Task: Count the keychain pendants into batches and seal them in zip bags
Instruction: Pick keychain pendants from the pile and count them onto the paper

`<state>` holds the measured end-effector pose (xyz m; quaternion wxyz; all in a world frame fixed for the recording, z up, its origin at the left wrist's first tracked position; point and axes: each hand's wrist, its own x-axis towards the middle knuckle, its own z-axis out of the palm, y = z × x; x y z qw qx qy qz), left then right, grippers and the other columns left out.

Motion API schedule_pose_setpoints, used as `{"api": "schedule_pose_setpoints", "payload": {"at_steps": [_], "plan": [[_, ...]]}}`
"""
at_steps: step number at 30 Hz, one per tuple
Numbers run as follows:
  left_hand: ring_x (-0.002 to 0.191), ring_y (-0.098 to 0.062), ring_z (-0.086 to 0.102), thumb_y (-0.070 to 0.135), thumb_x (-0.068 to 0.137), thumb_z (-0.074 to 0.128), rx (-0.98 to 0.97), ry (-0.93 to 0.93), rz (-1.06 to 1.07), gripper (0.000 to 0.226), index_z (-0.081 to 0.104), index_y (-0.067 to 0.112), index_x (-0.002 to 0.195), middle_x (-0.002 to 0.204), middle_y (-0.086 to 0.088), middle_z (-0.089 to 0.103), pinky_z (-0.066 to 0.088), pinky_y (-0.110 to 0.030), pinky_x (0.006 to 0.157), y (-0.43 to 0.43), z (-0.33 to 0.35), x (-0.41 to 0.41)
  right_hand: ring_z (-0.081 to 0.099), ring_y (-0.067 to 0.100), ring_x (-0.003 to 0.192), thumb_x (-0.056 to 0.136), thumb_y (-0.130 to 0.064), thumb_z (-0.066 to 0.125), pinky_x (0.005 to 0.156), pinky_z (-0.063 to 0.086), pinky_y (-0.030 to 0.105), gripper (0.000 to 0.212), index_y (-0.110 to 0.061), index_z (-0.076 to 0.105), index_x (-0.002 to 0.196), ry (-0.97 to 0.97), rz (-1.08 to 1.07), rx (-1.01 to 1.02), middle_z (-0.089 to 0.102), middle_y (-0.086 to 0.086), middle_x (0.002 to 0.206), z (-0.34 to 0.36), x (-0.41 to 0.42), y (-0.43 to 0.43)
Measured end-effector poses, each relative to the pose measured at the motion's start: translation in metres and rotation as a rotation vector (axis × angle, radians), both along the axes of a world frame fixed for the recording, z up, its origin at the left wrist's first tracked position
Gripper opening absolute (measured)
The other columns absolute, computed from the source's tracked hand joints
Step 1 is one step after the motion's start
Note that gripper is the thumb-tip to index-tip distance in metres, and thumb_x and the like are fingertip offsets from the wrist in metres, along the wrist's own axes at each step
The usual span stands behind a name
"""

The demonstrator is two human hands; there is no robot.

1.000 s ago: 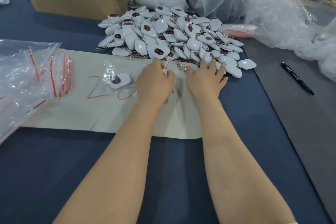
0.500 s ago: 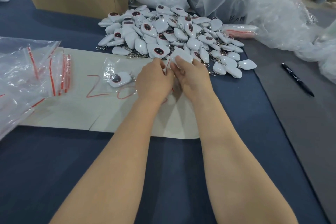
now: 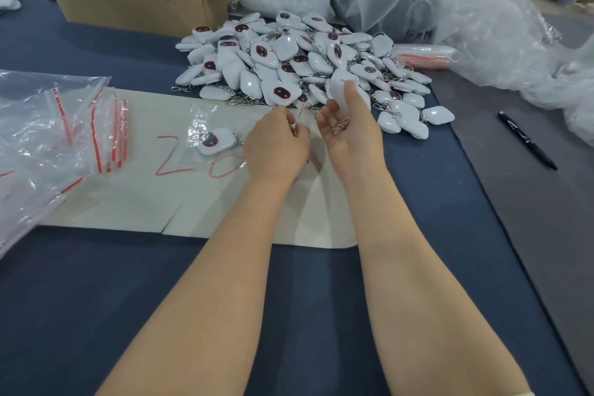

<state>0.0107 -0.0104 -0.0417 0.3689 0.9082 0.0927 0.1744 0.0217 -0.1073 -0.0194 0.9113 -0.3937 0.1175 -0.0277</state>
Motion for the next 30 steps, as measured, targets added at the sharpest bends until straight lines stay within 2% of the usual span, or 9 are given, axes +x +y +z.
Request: {"api": "schedule_pose_setpoints", "payload": {"at_steps": [2,5,7,9,11,18,24,27,30], "plan": [[0.094,-0.025,0.06,0.028,0.088,0.051,-0.001,-0.004,-0.003,0.017,0.059,0.018,0.1,0.097,0.0,0.067,0.037,-0.03,0.071,-0.0002,-0.0008,0.0002,0.06,0.011,0.061,0.093,-0.017,0.063,0.064,0.054,0.022,0.01,-0.009,0.067,0.098,0.005,-0.01,0.01,0.064,0.002,0.079,-0.0017,0.0019,-0.0006],[0.092,-0.025,0.059,0.028,0.088,0.05,-0.007,-0.005,-0.002,0.016,0.059,0.019,0.098,0.096,0.001,0.067,0.037,-0.029,0.07,-0.0011,-0.0013,0.0006,0.062,0.016,0.073,0.093,0.0,0.058,0.074,0.058,0.024,0.027,-0.009,0.055,0.118,-0.047,-0.006,-0.048,0.059,0.007,0.097,-0.0049,0.0033,0.0015],[0.092,-0.024,0.059,0.028,0.088,0.051,-0.016,-0.009,0.003,0.016,0.059,0.019,0.097,0.095,0.001,0.067,0.036,-0.029,0.069,-0.0009,-0.0014,0.0007,0.062,0.02,0.079,0.091,0.004,0.058,0.081,0.057,0.028,0.031,-0.003,0.052,0.121,-0.053,0.013,-0.076,0.055,0.012,0.104,-0.0058,0.0025,0.0028],[0.092,-0.025,0.06,0.029,0.088,0.051,-0.016,-0.011,0.0,0.016,0.059,0.019,0.097,0.095,0.001,0.067,0.039,-0.03,0.071,-0.0003,-0.0014,0.0007,0.057,0.021,0.082,0.092,0.005,0.056,0.083,0.057,0.027,0.008,0.002,0.059,0.098,-0.082,0.051,-0.171,0.056,0.01,0.092,-0.0061,0.0027,0.0037],[0.094,-0.025,0.06,0.029,0.088,0.051,-0.018,-0.012,-0.004,0.016,0.059,0.019,0.098,0.096,0.0,0.068,0.041,-0.032,0.074,-0.0001,-0.0013,0.0005,0.056,0.019,0.081,0.092,0.005,0.055,0.081,0.056,0.024,0.012,-0.003,0.059,0.084,-0.101,0.058,-0.243,0.056,0.007,0.083,-0.006,0.0025,0.0049],[0.094,-0.026,0.06,0.031,0.089,0.051,-0.027,-0.012,-0.005,0.018,0.06,0.018,0.098,0.096,-0.001,0.068,0.042,-0.033,0.073,-0.0002,-0.001,0.0008,0.062,0.012,0.074,0.09,0.002,0.059,0.075,0.056,0.022,0.007,-0.005,0.059,0.091,-0.153,0.09,-0.359,0.06,0.005,0.083,-0.0074,0.0012,0.0064],[0.094,-0.026,0.06,0.03,0.088,0.051,-0.023,-0.004,-0.01,0.017,0.06,0.019,0.099,0.096,0.0,0.068,0.038,-0.03,0.069,0.0,-0.0001,-0.0001,0.064,0.017,0.084,0.09,0.0,0.06,0.084,0.055,0.028,0.009,-0.008,0.059,0.095,-0.185,0.11,-0.452,0.063,0.005,0.088,-0.0082,-0.0001,0.0065],[0.095,-0.026,0.06,0.029,0.088,0.052,-0.032,0.0,-0.017,0.018,0.06,0.018,0.1,0.098,-0.001,0.068,0.04,-0.031,0.072,0.0008,0.0009,0.0005,0.065,0.011,0.077,0.093,-0.003,0.058,0.077,0.055,0.024,0.006,-0.008,0.06,0.09,-0.171,0.119,-0.409,0.062,0.004,0.085,-0.0081,0.0008,0.007],[0.096,-0.025,0.061,0.03,0.088,0.053,-0.037,0.005,-0.023,0.019,0.06,0.018,0.1,0.098,0.0,0.068,0.044,-0.032,0.077,0.0008,0.0012,0.0011,0.066,0.011,0.069,0.097,-0.006,0.053,0.069,0.056,0.021,0.014,-0.006,0.061,0.086,-0.107,0.111,-0.247,0.061,0.005,0.083,-0.0064,0.0025,0.0066]]}}
